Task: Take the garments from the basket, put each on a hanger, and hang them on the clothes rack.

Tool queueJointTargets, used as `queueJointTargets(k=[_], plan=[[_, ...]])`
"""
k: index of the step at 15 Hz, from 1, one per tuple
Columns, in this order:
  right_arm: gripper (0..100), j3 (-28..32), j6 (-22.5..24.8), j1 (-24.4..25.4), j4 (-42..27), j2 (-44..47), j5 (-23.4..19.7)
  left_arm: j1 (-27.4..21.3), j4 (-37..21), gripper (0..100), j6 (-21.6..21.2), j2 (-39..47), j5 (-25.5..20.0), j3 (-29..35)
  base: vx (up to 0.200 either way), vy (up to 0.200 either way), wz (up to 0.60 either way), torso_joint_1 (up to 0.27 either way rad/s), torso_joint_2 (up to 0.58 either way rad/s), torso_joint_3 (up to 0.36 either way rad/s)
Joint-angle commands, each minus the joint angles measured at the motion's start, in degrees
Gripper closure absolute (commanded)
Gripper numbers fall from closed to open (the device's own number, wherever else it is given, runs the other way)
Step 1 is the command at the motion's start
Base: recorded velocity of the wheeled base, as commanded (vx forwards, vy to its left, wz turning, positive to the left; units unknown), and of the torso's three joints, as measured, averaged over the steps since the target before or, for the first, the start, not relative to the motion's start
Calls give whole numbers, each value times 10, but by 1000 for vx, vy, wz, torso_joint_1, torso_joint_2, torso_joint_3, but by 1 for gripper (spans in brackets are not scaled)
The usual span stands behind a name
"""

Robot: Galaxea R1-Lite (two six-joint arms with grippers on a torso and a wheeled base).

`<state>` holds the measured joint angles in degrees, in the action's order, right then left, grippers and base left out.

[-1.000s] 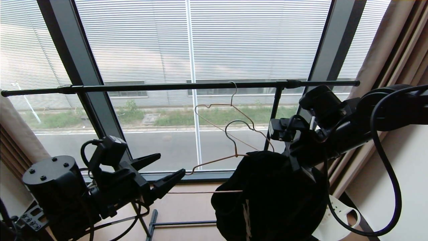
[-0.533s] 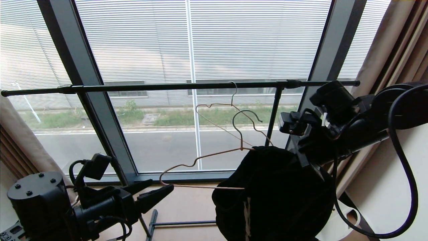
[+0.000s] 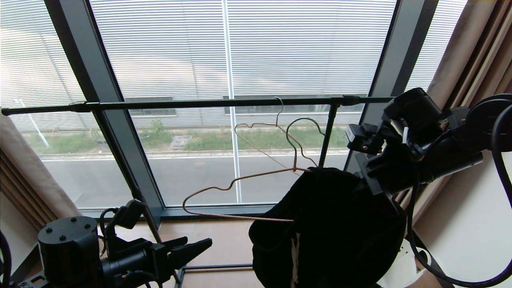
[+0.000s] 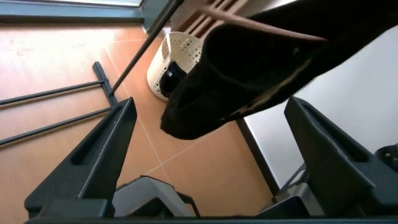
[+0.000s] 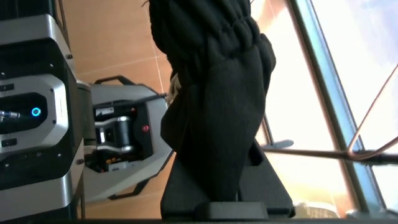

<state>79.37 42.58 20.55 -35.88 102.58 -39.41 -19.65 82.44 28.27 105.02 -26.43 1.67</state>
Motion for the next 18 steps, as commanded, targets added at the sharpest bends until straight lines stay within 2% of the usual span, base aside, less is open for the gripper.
queueJointTargets(k=[1,5,8,10,11,13,18], plan=[[100,-2,0,0,2,-5,-1,-3,6,0,0,43,1,16,0,0,0,0,0,0],[100,-2,0,11,2,-25,-2,-22,57,0,1,104,0,47,0,0,0,0,0,0],[100,-4,0,13,2,-33,-13,-35,73,0,2,120,-1,55,0,0,0,0,0,0],[100,-8,1,12,4,-35,-37,-35,76,0,16,123,-1,56,0,0,0,0,0,0],[100,-9,1,12,4,-34,-48,-35,76,0,39,128,-11,57,0,0,0,0,0,0],[100,-9,2,11,5,-32,-54,-33,76,0,63,146,-27,60,0,0,0,0,0,0],[100,-28,2,12,35,-33,-61,-36,76,0,75,171,-29,93,0,0,0,0,0,0]])
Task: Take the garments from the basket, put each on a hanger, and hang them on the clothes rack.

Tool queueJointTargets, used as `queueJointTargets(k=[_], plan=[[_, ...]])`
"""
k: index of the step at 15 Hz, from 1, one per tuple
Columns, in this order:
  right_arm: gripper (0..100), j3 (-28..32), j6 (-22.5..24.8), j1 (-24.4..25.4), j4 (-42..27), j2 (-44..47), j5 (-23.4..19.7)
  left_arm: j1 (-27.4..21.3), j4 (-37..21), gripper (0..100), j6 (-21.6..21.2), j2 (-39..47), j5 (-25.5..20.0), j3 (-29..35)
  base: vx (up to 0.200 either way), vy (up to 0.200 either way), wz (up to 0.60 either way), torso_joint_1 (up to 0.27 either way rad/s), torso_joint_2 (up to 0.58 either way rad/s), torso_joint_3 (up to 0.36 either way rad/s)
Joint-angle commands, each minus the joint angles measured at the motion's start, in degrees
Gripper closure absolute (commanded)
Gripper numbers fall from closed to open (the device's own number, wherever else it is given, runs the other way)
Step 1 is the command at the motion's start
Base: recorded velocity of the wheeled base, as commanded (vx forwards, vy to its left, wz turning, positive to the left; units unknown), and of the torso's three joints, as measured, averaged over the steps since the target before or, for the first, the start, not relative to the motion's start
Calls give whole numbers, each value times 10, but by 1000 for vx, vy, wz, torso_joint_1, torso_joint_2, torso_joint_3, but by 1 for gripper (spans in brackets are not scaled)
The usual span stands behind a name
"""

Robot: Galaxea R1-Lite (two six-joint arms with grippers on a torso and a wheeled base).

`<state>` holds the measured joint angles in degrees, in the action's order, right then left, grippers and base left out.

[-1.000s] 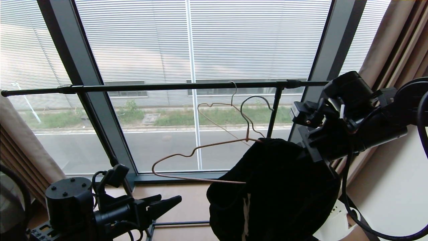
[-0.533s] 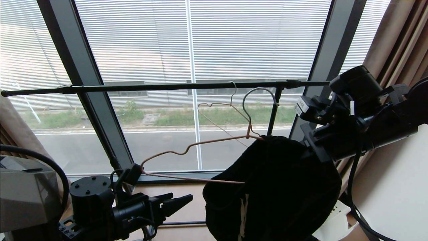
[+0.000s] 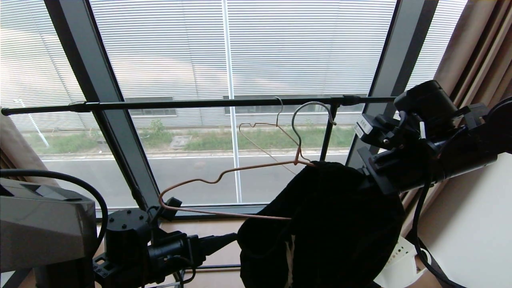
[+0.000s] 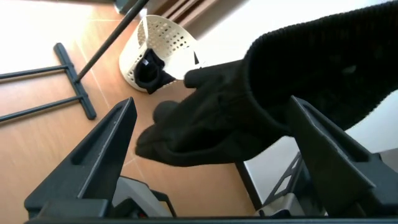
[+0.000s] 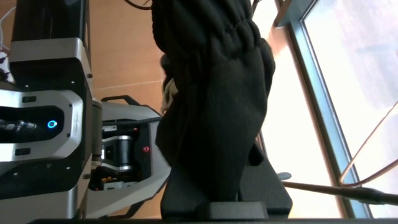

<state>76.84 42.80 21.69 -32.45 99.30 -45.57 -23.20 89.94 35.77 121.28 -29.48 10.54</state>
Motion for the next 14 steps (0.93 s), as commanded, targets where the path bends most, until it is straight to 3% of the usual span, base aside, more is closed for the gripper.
queueJointTargets(k=[1,13,14], plan=[[100,-5,0,1,1,0,-1,-1,1,0,1,9,-10,16,0,0,0,0,0,0],[100,-11,1,22,2,-13,-27,-34,1,0,0,49,-9,61,0,0,0,0,0,0],[100,-12,1,22,2,-14,-27,-39,1,100,-1,48,-9,60,0,0,0,0,0,0]])
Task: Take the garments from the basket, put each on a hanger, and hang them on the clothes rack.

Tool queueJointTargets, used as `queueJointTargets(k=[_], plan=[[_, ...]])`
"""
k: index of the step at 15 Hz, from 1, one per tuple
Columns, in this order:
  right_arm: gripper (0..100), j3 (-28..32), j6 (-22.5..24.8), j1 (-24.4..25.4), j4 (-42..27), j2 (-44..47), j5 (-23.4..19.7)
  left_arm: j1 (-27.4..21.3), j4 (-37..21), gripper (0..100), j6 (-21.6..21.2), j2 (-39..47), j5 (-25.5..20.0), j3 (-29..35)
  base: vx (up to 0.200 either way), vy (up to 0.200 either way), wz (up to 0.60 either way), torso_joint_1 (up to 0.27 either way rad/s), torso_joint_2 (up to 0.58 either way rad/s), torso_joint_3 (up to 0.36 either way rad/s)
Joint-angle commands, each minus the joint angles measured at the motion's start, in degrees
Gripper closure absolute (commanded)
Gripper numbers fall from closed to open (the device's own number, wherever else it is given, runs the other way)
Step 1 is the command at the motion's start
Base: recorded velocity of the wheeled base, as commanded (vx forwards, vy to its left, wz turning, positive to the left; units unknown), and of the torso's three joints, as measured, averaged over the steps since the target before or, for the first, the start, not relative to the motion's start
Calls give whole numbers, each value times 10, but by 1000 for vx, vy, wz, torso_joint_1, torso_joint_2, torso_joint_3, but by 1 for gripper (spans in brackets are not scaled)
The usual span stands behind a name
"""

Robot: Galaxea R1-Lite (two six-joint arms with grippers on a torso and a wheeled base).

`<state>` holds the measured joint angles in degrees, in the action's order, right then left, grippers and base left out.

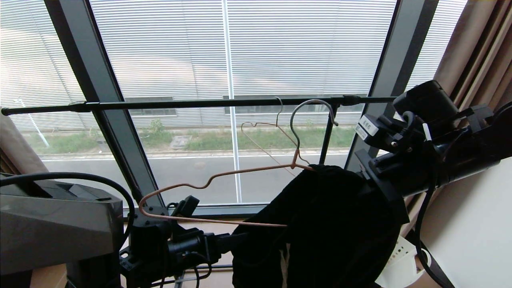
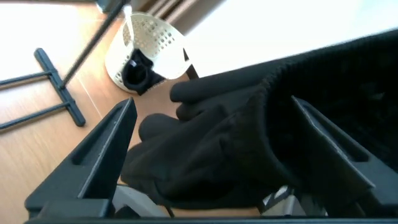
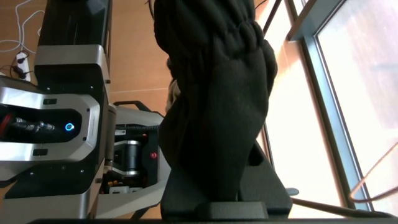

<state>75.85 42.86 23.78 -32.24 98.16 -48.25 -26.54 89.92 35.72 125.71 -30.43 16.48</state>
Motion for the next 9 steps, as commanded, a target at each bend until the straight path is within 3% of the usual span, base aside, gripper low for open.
queueJointTargets(k=[1,9], plan=[[100,-2,0,1,0,-2,0,-6,1,100,0,3,0,1,0,0,0,0,0,0],[100,-18,0,-32,0,-8,-1,38,1,100,-1,-21,0,-8,0,0,0,0,0,0]])
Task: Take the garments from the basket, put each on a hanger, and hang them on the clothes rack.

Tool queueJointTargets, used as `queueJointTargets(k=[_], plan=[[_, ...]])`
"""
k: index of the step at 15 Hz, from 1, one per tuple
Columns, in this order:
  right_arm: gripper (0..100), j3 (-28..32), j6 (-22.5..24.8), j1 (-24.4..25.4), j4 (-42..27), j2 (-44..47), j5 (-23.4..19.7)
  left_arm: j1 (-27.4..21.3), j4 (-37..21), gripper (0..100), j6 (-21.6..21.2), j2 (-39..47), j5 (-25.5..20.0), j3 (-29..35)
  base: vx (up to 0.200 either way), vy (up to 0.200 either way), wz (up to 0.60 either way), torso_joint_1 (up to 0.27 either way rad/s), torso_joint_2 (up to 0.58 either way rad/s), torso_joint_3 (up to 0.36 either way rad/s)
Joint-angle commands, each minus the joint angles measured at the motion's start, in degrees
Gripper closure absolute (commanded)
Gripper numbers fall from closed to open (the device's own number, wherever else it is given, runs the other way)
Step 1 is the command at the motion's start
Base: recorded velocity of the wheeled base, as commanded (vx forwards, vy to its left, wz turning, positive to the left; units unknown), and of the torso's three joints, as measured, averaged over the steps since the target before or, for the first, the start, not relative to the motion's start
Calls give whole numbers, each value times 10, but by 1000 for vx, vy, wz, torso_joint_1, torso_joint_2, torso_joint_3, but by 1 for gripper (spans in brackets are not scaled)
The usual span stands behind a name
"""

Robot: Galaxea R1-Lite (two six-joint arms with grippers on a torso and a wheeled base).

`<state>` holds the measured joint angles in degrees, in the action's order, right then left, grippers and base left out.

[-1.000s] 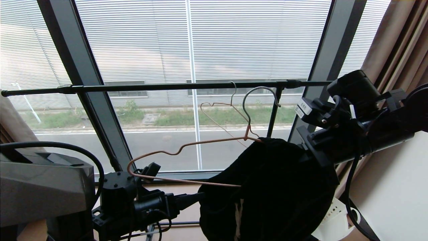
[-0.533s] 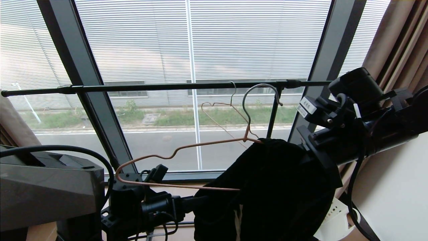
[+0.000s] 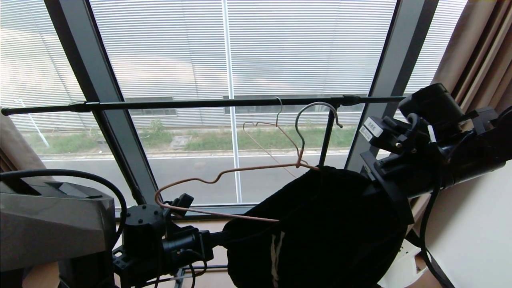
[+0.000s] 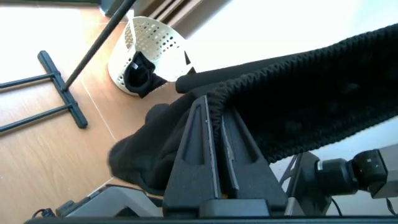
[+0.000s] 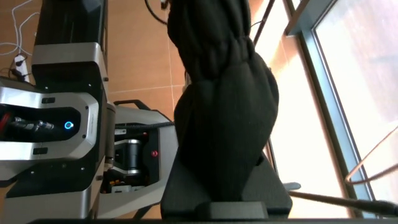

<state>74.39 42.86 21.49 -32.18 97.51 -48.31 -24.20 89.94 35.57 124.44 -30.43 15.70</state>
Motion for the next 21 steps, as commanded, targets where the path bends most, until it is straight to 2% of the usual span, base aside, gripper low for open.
queueJointTargets(k=[1,7,13,16,21], plan=[[100,-4,0,-15,-1,-1,0,21,1,100,-1,-9,0,-1,0,0,0,0,0,0],[100,-21,3,-26,0,0,8,56,1,100,-2,-26,-1,2,0,0,0,0,0,0],[100,-78,3,-32,59,0,70,76,1,100,-2,-42,-1,6,0,0,0,0,0,0],[100,-90,4,-44,64,2,77,82,1,100,-2,-50,-1,6,0,0,0,0,0,0],[100,-111,13,-56,65,3,116,92,1,100,-2,-55,-2,7,0,0,0,0,0,0]])
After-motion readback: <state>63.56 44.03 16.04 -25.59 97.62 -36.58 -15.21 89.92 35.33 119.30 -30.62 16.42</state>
